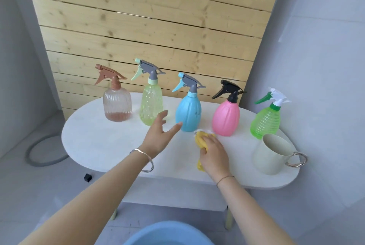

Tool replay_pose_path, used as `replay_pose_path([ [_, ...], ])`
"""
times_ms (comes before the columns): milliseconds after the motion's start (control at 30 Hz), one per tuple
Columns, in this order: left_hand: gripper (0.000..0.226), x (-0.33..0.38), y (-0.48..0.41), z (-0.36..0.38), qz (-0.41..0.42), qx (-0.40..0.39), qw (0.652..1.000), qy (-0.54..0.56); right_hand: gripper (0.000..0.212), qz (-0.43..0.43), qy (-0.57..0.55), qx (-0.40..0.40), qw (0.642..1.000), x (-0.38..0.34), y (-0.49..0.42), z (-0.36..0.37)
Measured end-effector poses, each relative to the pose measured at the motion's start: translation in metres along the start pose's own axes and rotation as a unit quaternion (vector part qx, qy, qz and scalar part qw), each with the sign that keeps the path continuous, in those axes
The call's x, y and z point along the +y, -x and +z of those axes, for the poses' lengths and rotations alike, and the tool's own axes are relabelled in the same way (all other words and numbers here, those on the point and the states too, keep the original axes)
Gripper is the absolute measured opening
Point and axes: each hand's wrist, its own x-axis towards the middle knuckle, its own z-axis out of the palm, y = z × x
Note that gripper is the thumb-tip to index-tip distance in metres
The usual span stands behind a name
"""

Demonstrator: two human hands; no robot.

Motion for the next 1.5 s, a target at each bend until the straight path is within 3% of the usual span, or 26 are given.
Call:
replay_pose_path([
  [100, 0.097, 0.01, -0.04, 0.03, -0.012, -0.04, 0.999, -0.018, 0.055, 0.004, 0.004, -0.021, 1.0, 0.009, -0.011, 0.001],
  [200, 0.109, 0.007, -0.069, 0.046, -0.031, -0.016, 0.999, -0.007, 0.053, -0.005, 0.0, -0.009, 1.0, 0.011, -0.013, 0.008],
  [433, 0.09, -0.007, -0.09, 0.058, 0.023, 0.04, 0.997, -0.069, 0.051, -0.017, 0.006, 0.005, 1.0, 0.019, -0.018, 0.011],
  [1000, 0.092, 0.021, -0.017, -0.045, 0.034, 0.126, 0.978, -0.163, 0.051, -0.031, 0.033, -0.038, 0.998, 0.007, -0.081, 0.026],
  [1233, 0.092, 0.012, -0.014, -0.063, 0.03, 0.143, 0.979, -0.14, 0.055, -0.069, -0.018, -0.116, 0.991, -0.012, -0.099, 0.029],
  [1500, 0.091, 0.024, -0.021, -0.044, 0.048, 0.156, 0.982, -0.1, 0.05, -0.183, -0.103, -0.225, 0.951, -0.009, -0.034, 0.004],
])
